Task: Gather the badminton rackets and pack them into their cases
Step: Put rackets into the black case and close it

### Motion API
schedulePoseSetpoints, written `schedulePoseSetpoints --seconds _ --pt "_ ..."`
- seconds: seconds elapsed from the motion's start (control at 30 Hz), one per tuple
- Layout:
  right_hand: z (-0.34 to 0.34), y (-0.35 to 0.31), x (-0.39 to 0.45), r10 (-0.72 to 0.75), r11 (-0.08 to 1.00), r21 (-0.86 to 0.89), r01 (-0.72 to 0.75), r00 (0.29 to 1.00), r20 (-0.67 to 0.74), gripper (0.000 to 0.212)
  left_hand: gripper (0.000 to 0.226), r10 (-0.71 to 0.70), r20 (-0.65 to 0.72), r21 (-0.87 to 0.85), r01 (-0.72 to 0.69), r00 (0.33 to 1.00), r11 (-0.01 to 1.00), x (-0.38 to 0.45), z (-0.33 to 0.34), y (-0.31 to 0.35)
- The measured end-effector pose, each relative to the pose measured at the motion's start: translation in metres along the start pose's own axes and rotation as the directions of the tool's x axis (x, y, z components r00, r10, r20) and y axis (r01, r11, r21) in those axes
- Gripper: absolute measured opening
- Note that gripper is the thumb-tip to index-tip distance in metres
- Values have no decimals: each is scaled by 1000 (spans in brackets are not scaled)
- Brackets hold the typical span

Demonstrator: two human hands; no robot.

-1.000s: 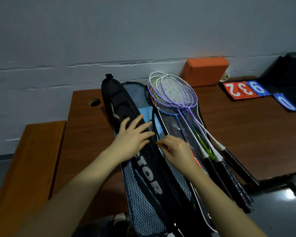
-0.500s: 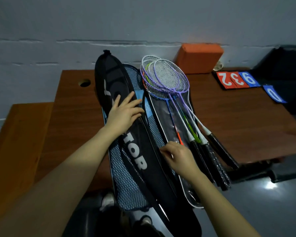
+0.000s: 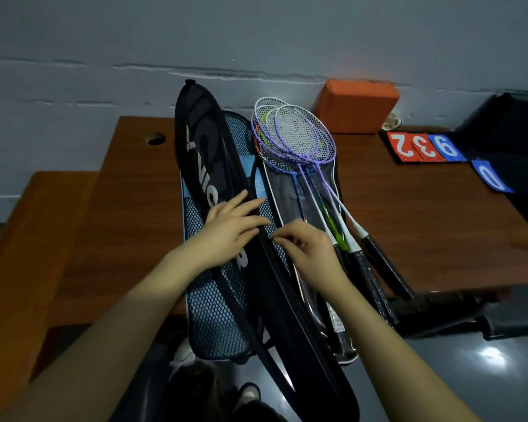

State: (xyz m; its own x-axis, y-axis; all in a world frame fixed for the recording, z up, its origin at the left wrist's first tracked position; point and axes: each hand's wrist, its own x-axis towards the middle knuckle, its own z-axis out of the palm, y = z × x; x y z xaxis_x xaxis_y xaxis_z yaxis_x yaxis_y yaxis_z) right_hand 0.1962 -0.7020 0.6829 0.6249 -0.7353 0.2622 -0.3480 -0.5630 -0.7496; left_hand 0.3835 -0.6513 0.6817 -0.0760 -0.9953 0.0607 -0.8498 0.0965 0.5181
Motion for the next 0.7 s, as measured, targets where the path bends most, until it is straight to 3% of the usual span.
schedulePoseSetpoints --seconds 0.3,0.5,0.7 --pt "14 -2 0 -137 953 -247 175 977 162 8 17 32 -82 31 -29 996 999 0 8 -23" --pt "-3 15 -53 16 984 -180 5 993 115 7 17 -55 -237 17 61 970 998 23 20 -29" --pt "0 20 -81 134 987 -87 -135 991 -21 7 24 -116 -260 7 122 959 993 29 32 -21"
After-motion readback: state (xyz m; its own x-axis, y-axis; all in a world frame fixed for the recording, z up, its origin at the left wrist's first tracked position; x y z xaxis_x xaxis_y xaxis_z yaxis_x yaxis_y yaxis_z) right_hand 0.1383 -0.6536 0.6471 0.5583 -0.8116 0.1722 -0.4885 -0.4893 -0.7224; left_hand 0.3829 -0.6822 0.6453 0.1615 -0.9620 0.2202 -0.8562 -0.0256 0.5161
